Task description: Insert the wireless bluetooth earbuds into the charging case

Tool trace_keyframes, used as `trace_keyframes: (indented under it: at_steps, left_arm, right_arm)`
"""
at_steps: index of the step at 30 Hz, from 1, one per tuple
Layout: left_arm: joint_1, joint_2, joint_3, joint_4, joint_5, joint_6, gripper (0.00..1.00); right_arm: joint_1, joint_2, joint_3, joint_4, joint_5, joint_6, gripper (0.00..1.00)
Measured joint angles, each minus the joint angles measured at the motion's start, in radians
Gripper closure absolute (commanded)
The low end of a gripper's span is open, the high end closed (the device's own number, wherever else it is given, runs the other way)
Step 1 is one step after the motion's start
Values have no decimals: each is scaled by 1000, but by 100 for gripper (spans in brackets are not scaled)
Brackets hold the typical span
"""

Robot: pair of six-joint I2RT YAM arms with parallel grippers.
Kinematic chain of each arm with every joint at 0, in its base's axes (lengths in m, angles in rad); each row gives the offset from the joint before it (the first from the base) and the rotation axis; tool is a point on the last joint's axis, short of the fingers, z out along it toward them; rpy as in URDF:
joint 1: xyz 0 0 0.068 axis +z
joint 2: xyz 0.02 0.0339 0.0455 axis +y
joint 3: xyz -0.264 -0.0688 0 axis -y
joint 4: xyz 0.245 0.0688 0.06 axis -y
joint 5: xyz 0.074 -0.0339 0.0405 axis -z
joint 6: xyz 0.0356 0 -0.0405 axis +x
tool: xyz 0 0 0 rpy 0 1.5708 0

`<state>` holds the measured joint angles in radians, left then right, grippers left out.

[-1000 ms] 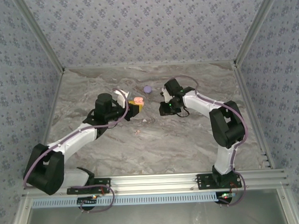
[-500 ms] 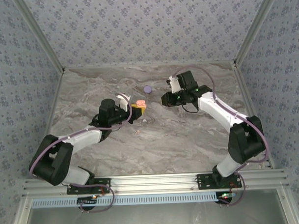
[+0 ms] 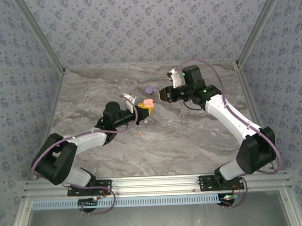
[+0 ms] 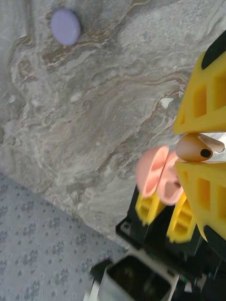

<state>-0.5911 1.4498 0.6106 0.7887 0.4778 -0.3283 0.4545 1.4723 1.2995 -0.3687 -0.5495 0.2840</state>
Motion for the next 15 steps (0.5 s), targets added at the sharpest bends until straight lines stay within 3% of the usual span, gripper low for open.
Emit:
trace_keyframes:
  at_steps: [15]
  left_arm:
    - [-34, 13, 21, 69, 15, -25, 89]
  right_arm:
    - [68, -11, 33, 7, 3, -23, 79]
